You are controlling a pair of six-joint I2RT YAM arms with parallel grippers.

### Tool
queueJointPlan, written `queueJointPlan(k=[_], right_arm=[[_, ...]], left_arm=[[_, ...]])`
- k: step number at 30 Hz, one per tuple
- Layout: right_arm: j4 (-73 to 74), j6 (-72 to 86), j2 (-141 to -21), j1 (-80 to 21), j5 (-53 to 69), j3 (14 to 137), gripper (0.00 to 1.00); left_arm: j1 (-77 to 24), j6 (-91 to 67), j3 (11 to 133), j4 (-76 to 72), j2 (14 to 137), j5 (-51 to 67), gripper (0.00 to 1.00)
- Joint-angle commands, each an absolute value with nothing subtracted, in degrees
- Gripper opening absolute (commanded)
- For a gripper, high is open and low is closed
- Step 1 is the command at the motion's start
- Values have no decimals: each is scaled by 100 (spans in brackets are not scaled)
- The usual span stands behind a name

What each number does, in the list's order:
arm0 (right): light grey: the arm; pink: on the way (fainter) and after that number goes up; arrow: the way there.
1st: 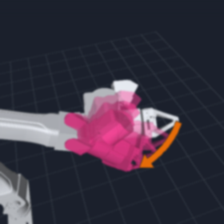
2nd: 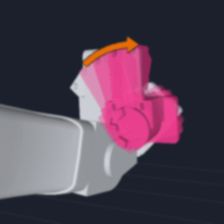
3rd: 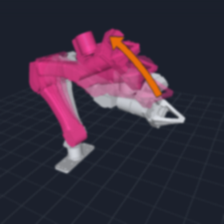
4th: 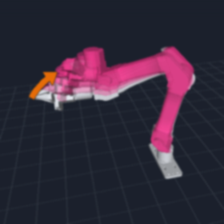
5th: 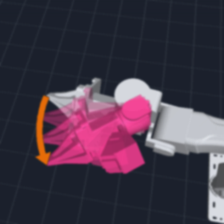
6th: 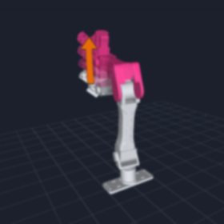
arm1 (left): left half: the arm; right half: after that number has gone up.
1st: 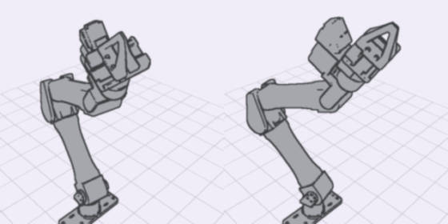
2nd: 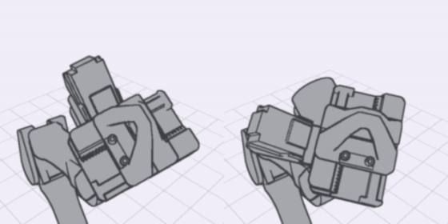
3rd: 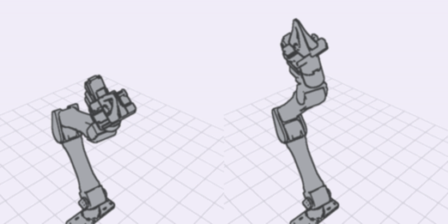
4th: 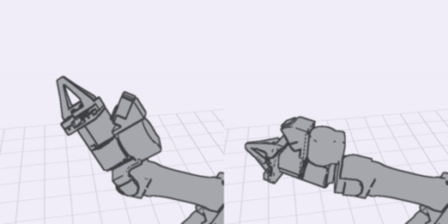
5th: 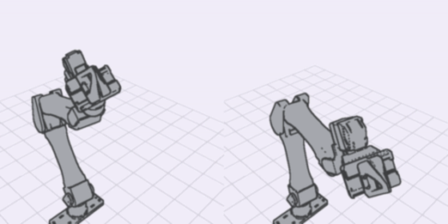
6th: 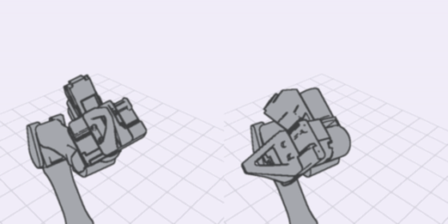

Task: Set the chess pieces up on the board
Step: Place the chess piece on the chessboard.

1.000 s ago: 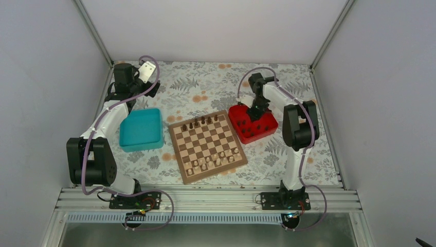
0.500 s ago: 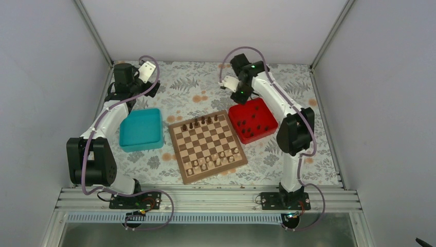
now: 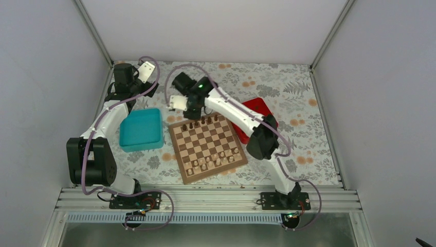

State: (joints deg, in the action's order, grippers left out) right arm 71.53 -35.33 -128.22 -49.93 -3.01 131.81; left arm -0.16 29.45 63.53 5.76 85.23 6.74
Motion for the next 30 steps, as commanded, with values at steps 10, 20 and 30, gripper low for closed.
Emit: queueJointPlan(k=[10,20,30], right_arm=[[6771,-3868,-13840,-5737,-194,13579,8],[6397,-3927,-14027,-5822,-215,13584,9],[6378,-3973,-14197,-5854,-321,13579,10]], left_arm=[[158,3199,6467,773,8480,674,100],[177,3245,6516,851,8508,605,100],[185,3271,6482,874,8533,697,100]])
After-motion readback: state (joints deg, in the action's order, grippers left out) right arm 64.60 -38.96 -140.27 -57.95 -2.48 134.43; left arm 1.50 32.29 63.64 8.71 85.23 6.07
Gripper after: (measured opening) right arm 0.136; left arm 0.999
